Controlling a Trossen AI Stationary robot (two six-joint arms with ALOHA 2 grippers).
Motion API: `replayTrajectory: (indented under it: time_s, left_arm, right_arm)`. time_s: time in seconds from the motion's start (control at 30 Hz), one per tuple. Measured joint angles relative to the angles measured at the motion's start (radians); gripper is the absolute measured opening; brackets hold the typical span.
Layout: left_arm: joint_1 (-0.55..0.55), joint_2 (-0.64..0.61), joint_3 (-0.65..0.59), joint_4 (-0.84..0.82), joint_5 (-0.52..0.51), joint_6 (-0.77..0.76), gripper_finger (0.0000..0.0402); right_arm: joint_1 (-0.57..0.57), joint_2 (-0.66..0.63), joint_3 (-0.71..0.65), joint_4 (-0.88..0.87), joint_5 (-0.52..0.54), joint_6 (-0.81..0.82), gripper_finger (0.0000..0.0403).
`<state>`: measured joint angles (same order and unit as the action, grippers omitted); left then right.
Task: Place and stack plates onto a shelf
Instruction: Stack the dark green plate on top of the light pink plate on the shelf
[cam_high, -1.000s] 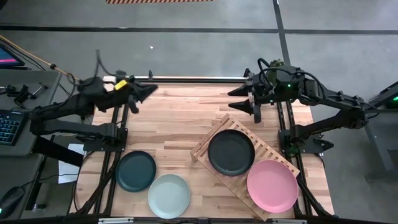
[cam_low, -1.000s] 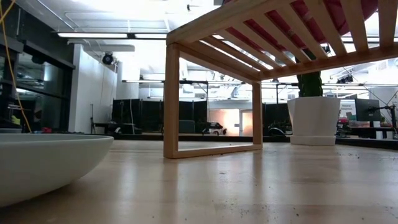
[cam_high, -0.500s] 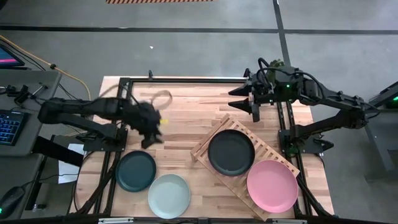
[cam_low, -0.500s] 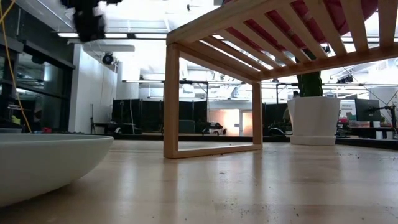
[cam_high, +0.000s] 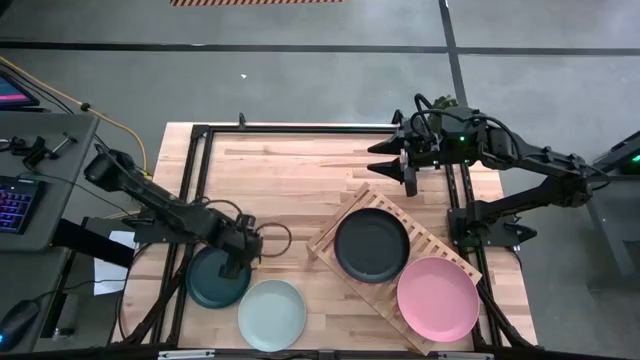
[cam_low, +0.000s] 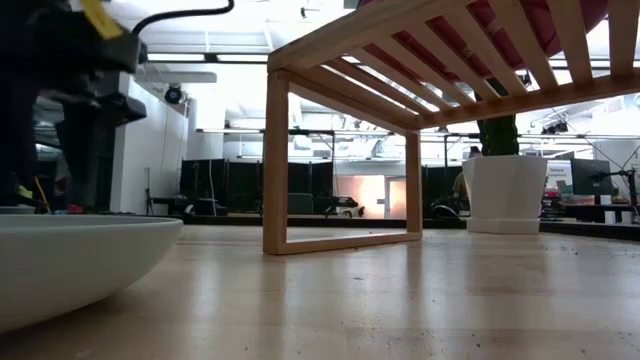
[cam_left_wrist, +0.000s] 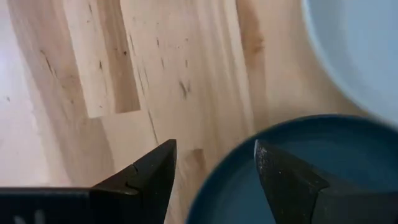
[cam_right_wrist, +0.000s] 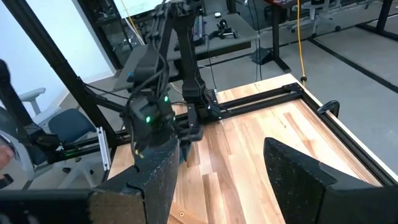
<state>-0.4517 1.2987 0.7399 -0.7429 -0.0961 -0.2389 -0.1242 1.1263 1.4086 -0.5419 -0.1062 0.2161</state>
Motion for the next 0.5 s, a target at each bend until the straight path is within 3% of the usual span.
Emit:
replayTrajectory:
  time_s: [0.2, 0.5]
  left_arm:
    - [-0.030, 0.100, 0.000, -0.008, 0.074, 0.124, 0.0203]
    - [-0.033, 0.161, 0.000, 0.016, 0.066, 0.252, 0.0200]
  right_arm:
    - [0.000, 0.000, 0.000, 0.000, 0.000, 0.003, 0.0218]
    - [0.000, 0.000, 0.000, 0.000, 0.000, 0.000, 0.0218]
